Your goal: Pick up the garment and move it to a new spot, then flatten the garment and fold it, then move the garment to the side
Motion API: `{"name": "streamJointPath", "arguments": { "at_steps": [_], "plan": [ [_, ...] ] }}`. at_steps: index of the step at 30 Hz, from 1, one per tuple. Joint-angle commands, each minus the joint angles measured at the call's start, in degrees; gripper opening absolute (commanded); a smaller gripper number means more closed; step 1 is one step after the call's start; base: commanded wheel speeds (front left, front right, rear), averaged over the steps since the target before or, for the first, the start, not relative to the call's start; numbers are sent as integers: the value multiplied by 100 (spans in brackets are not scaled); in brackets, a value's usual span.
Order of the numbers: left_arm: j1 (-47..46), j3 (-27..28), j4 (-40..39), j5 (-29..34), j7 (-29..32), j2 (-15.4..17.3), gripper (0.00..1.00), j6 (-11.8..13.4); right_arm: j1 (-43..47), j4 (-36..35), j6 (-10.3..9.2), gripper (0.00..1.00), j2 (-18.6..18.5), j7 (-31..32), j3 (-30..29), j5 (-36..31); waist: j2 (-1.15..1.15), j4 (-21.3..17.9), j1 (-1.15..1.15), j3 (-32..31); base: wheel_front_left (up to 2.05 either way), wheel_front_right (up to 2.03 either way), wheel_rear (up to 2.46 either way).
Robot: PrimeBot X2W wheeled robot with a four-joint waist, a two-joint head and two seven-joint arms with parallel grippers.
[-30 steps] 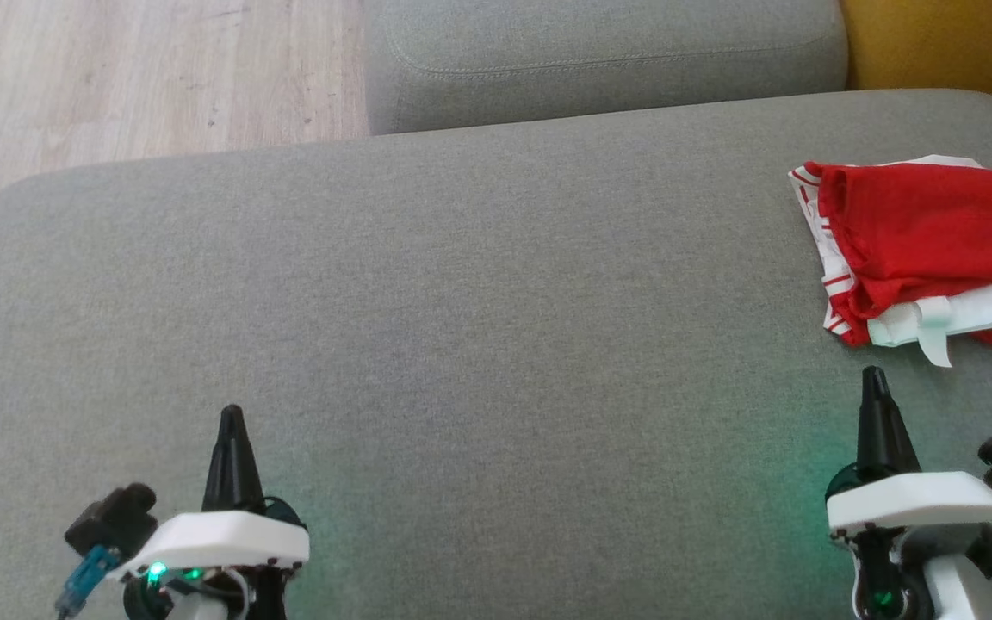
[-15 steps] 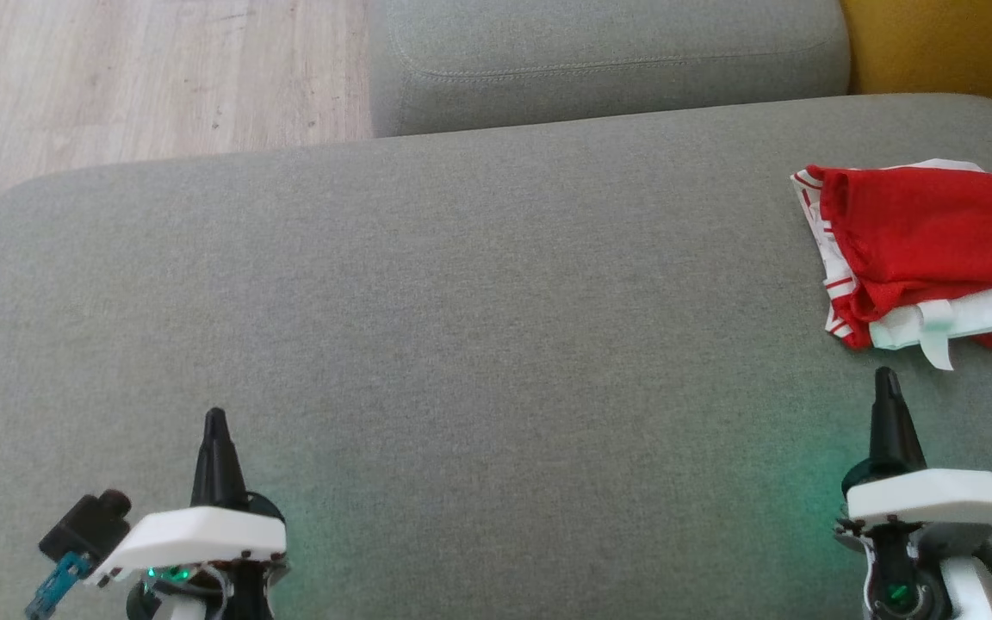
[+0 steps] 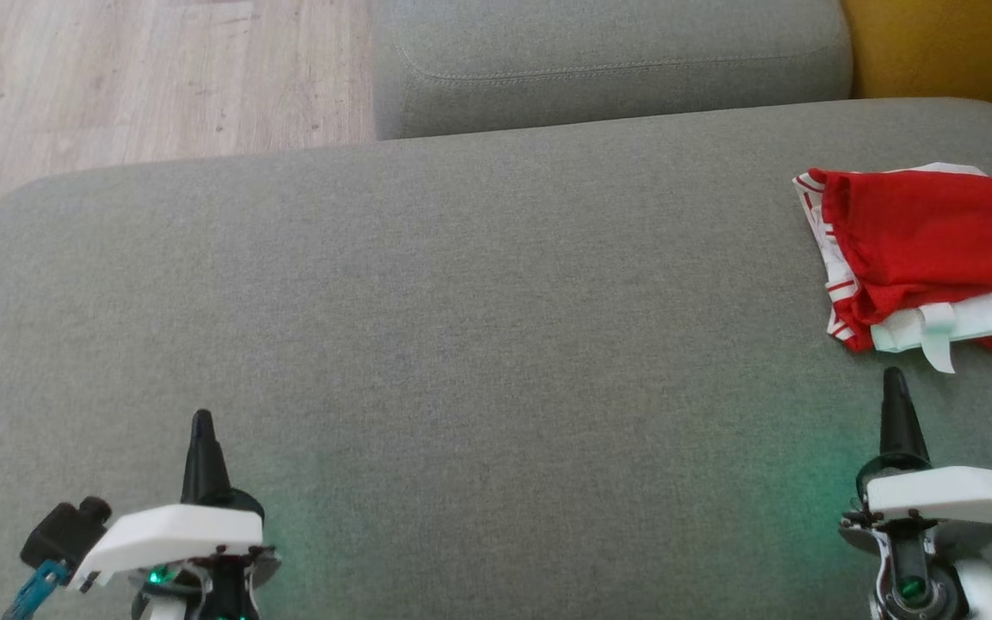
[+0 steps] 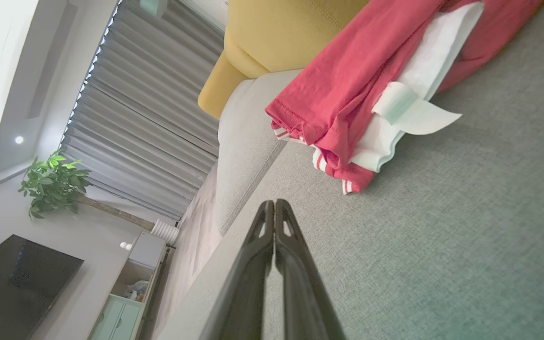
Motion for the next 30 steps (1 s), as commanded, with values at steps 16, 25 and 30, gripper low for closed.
{"name": "streamJointPath", "arguments": {
  "at_steps": [16, 25, 30],
  "plan": [
    [-217, 395, -267, -974, 291, 29, 0, -109, -265, -302, -3, 0, -28, 303, -37, 1096, 0, 30, 0, -34, 0, 0, 0],
    [-215, 510, -300, -1414, 427, 31, 0, -154, -268, -344, -3, 0, -29, 434, -74, 1586, 0, 44, 0, -51, 0, 0, 0],
    [-214, 583, -321, -1689, 512, 32, 0, -182, -270, -370, -3, 0, -30, 517, -97, 1892, 0, 53, 0, -61, 0, 0, 0]
  ]
}}
